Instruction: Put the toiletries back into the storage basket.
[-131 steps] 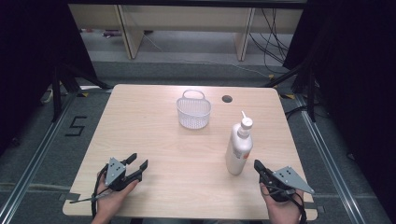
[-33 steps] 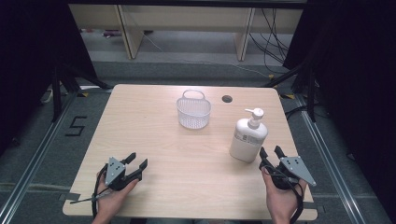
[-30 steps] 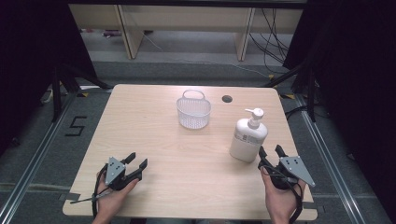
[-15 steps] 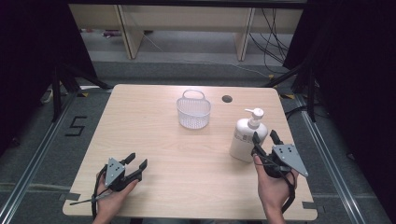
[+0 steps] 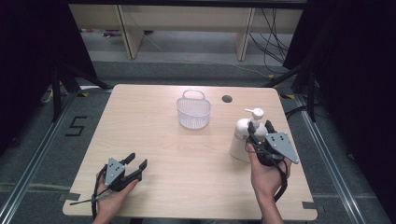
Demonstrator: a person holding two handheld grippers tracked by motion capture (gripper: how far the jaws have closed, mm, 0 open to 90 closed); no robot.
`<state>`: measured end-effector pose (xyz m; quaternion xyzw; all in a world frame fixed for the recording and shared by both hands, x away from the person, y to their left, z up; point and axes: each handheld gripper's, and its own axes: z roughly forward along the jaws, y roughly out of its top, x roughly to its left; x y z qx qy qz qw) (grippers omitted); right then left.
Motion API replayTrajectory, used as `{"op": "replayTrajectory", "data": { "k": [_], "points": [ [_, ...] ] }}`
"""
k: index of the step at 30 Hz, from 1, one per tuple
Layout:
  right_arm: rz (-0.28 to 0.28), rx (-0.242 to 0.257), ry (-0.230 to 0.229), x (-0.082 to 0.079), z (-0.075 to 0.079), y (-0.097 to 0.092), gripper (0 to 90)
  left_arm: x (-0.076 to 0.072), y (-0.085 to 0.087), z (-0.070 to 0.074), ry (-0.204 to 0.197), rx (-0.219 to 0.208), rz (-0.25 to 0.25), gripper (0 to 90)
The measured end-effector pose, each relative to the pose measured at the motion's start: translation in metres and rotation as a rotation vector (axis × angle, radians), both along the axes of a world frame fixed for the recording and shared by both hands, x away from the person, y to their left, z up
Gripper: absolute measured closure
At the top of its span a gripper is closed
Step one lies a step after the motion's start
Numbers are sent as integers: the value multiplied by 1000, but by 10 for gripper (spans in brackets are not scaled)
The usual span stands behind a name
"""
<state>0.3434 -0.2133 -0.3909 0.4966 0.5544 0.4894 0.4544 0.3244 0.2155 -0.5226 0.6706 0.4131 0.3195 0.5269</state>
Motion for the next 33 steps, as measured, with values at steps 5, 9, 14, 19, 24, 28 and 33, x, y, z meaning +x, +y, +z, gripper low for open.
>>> {"op": "replayTrajectory", "data": {
  "k": [5, 9, 14, 19, 24, 28, 33],
  "points": [
    [-7, -2, 6, 5, 2, 3, 455, 0, 0, 0, -2, -1, -1, 435],
    [-22, -15, 4, 8, 5, 4, 469, 0, 0, 0, 1, 0, -2, 435],
    [-36, -8, -2, 13, 10, 4, 504, 0, 0, 0, 1, 0, -2, 435],
    [-41, -31, -4, 17, 12, 7, 540, 0, 0, 0, 0, -5, -3, 435],
    [-55, -28, 12, 22, 12, 9, 559, 0, 0, 0, 1, -3, -4, 435],
    [-63, -17, 18, 25, 12, 12, 564, 0, 1, 0, 2, -7, -5, 435],
    [-72, -19, 17, 27, 11, 13, 578, 0, 1, 0, 1, -8, -6, 435]
  ]
}}
